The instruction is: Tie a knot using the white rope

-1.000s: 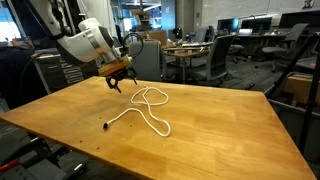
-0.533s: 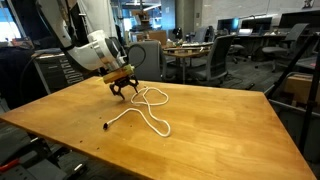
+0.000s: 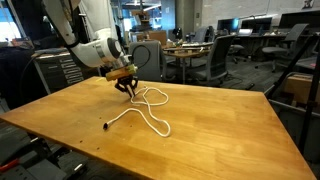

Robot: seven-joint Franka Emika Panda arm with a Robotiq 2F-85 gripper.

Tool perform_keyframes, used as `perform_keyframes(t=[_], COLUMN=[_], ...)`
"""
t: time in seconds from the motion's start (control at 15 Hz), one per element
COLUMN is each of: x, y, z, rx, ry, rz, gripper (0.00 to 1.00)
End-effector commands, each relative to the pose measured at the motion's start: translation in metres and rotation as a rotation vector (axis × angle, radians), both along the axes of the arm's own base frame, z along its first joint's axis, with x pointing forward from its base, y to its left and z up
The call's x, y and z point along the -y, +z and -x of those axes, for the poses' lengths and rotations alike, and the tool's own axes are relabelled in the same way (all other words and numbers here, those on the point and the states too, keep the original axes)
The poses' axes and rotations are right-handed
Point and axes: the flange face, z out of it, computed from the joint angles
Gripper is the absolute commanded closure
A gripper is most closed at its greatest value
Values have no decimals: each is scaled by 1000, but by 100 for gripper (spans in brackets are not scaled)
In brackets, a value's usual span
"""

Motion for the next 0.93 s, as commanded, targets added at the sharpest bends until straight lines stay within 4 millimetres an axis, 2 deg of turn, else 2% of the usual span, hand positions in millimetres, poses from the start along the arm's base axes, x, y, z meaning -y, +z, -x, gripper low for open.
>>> perform_keyframes(t=[0.0, 0.13, 0.2, 0.27, 0.4, 0.47, 0.53, 0.67, 0.87], x=[15, 25, 29, 32, 38, 39, 35, 26, 12], y=[-3, -5, -6, -7, -10, -10, -3, 20, 64], z=[-16, -18, -19, -19, -20, -19, -17, -10, 3], rx=[-27, -41, -50, -58, -75, -83, -81, -65, -20], ry=[-44, -74, -89, -102, -121, -126, -118, -74, -8], rz=[-48, -66, -75, -86, -94, -94, -85, -59, -52], gripper=[97, 99, 94, 85, 93, 91, 96, 99, 98])
